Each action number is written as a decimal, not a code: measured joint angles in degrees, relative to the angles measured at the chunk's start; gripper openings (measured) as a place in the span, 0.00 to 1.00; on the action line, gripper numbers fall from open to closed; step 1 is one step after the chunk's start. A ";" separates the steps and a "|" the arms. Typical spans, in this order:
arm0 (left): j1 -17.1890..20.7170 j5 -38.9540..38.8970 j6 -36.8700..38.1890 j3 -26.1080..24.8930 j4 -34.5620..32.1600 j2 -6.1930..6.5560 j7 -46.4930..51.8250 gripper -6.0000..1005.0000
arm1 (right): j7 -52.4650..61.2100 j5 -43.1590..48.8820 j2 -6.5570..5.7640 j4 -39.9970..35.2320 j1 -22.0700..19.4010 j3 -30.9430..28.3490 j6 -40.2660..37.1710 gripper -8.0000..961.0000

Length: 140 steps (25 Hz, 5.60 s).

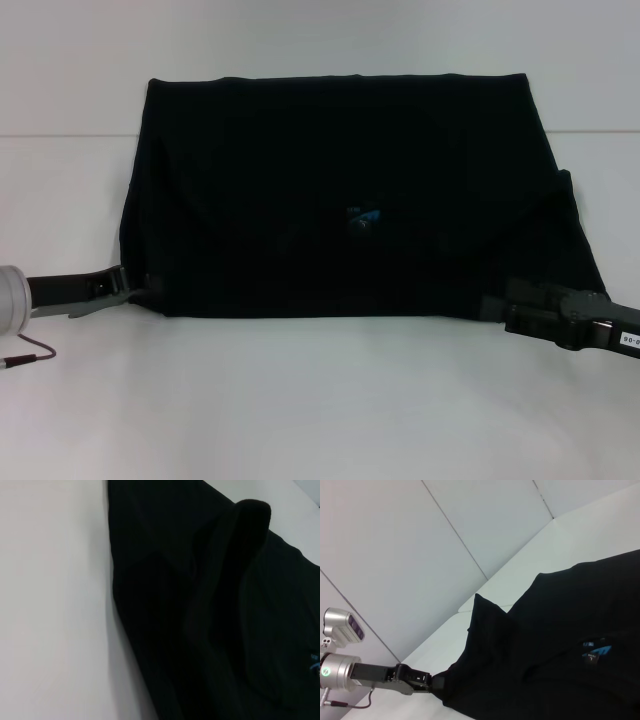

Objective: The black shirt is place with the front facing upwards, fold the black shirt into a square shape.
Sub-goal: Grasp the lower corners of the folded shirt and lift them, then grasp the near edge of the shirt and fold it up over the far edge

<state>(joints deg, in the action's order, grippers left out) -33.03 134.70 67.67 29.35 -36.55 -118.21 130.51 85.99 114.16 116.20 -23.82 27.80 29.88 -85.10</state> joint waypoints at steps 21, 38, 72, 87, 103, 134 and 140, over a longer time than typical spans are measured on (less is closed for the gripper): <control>-0.27 0.31 -0.15 -0.30 -0.05 0.35 -1.16 0.08 | 58.55 31.40 -6.53 -27.33 9.07 2.80 -0.67 0.93; 0.07 -0.28 0.34 -0.61 -0.08 0.15 -1.49 0.08 | 56.95 38.64 -4.10 -17.05 13.72 5.53 8.36 0.92; -0.36 -0.32 0.41 -1.91 -0.01 0.52 -2.29 0.08 | 57.28 39.21 -3.11 -14.97 15.92 8.76 11.72 0.13; -0.08 -0.25 6.77 -5.30 -0.25 1.00 -4.66 0.08 | 56.16 38.73 -4.98 -15.65 15.37 8.14 7.58 0.03; 6.02 10.98 39.11 -16.51 -1.81 1.65 -3.31 0.08 | 44.55 37.82 -7.80 -19.66 5.67 2.27 -17.78 0.05; 3.06 -12.71 21.16 -26.55 8.64 3.02 -4.47 0.08 | 35.56 3.84 -4.96 -1.47 3.68 -13.20 1.46 0.10; 1.74 -17.57 10.66 -26.62 12.61 2.15 -11.49 0.08 | 29.68 -4.00 0.47 -0.60 5.25 -13.10 13.67 0.11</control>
<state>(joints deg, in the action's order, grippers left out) -31.29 117.12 78.33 2.73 -23.95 -116.06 119.03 115.67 110.17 116.67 -24.42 33.05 16.78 -71.42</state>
